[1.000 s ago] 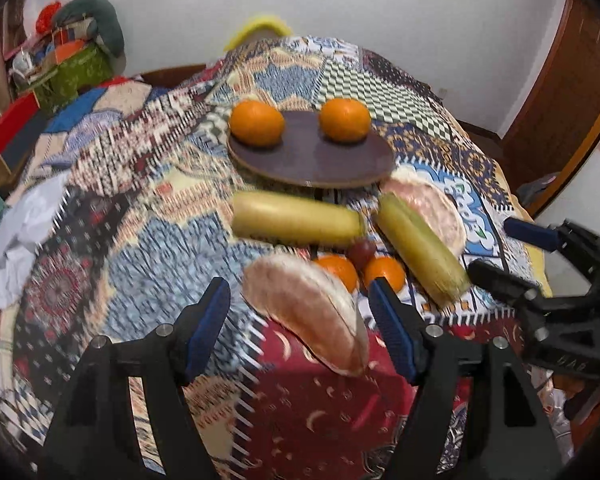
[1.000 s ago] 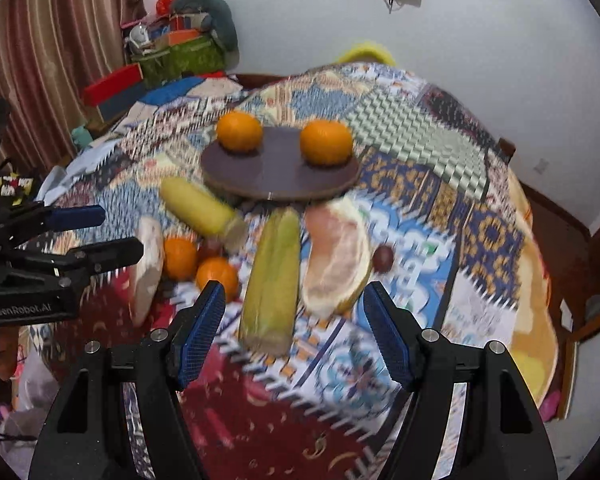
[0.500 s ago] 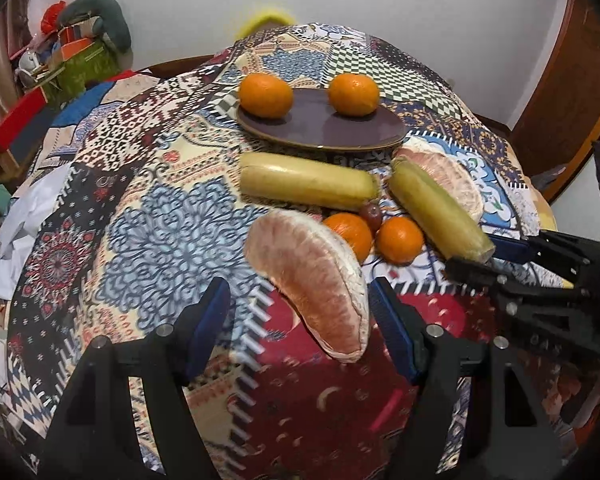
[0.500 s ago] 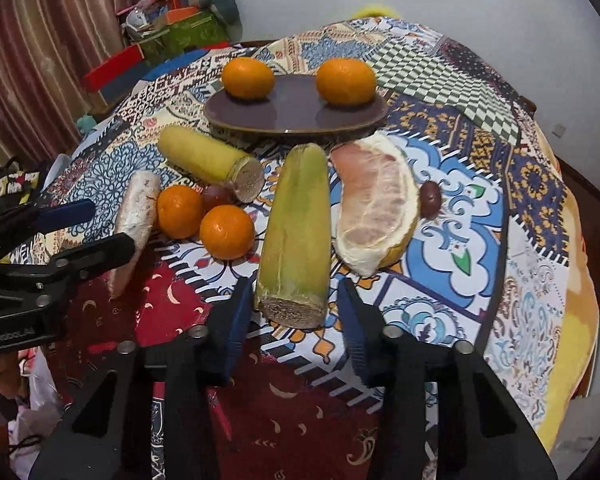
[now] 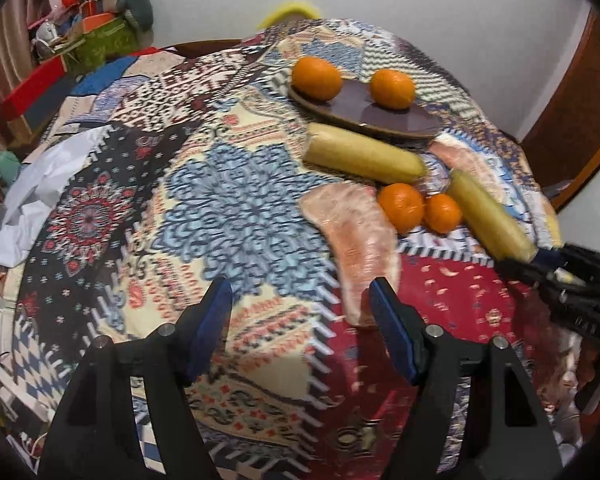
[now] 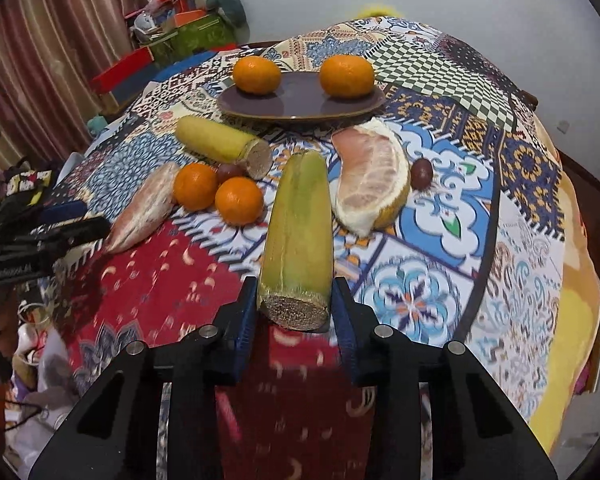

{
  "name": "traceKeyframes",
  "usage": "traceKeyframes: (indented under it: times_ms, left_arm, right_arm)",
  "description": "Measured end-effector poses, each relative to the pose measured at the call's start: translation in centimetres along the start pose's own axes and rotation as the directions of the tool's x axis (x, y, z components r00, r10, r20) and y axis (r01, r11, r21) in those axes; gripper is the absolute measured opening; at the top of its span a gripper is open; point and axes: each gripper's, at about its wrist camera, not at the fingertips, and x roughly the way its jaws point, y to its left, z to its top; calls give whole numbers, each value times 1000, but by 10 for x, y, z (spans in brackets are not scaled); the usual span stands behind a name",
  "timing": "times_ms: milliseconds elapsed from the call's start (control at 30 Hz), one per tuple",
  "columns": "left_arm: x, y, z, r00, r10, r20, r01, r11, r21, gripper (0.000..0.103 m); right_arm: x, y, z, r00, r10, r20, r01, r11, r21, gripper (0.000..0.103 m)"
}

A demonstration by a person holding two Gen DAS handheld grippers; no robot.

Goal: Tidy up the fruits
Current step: 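Grasp the green corn cob with the right gripper while the left gripper grasps a pomelo segment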

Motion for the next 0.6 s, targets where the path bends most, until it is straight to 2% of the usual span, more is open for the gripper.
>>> traceKeyframes:
  times_ms: [167,300,433,600]
  left_arm:
    - [2,-20,8,999,-44,9,44,999,27,71]
    - [16,-29,14,999,-39,-12,40,998,46,71]
    - [31,-28,19,998,-41,-37,42,999,34,66]
    - [38,-25,25,999,-46,-27,46,999,23,61]
  right_arm:
    - [-7,1,-3,1000,3,-20,-4,1000,-14,34]
    - [-11,-4,7,1000,20,2,-20,1000,0,34]
    - [-9,-4,18,999,32,19,-32,999,4,36]
    - [9,-7,28,999,33,1,-33,999,6,36]
